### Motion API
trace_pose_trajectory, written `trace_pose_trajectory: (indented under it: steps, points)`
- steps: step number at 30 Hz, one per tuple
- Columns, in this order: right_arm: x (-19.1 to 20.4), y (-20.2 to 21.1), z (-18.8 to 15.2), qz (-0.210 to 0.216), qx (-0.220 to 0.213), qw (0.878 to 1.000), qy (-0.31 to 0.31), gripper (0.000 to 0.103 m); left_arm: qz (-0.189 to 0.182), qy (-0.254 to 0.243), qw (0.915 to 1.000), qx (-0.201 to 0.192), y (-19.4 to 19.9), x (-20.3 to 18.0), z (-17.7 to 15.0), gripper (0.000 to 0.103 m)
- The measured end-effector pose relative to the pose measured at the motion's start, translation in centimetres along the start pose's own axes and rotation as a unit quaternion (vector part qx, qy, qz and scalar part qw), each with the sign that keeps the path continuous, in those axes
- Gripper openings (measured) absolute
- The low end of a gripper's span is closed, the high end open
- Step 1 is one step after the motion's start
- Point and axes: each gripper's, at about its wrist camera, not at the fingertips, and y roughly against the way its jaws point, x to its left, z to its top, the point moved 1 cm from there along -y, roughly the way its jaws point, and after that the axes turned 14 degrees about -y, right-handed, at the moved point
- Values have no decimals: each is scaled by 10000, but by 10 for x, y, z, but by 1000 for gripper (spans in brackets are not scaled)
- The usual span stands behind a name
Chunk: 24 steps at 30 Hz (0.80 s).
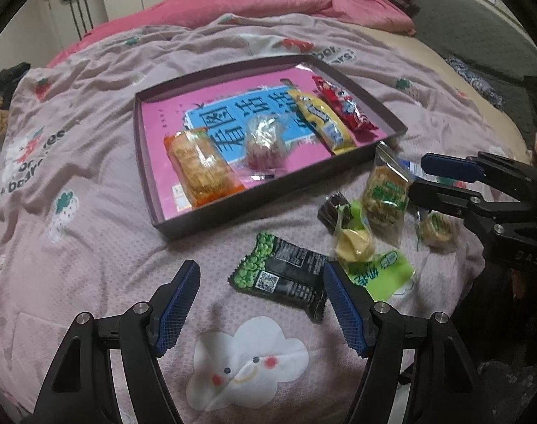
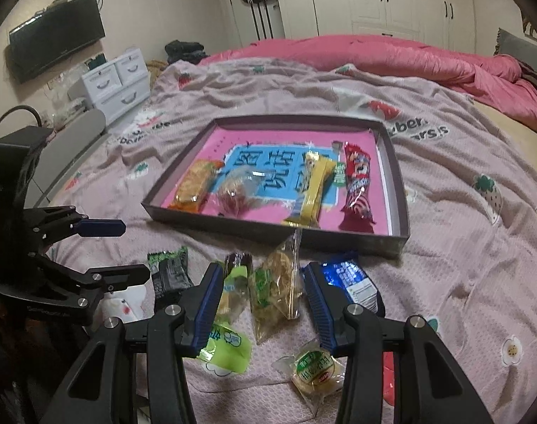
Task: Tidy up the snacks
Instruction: 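Move both open grippers toward the remaining snacks beside the tray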
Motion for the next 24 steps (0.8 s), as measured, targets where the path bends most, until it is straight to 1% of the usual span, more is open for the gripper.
trace_pose_trajectory:
  steps: [4, 10, 13, 20, 24]
  points:
    - [0, -11, -3, -101, 176, 9998, 72, 48, -10, -83, 9999, 134, -8, -4, -2, 74]
    - [2, -21, -6, -193, 301, 9992, 195, 48, -36, -204, 9994, 291, -20, -7, -3, 74]
    - [1, -25, -7, -227, 318, 9990, 228, 48, -9, -256, 9991, 344, -25, -9, -3, 74]
    - [4, -28, -7, -155, 292, 9987, 386, 49, 64, -368, 9985, 412, -31, -13, -2, 74]
    - [5, -36, -7, -258, 321, 9978, 516, 50, 46, -359, 9985, 419, -33, -13, -1, 74]
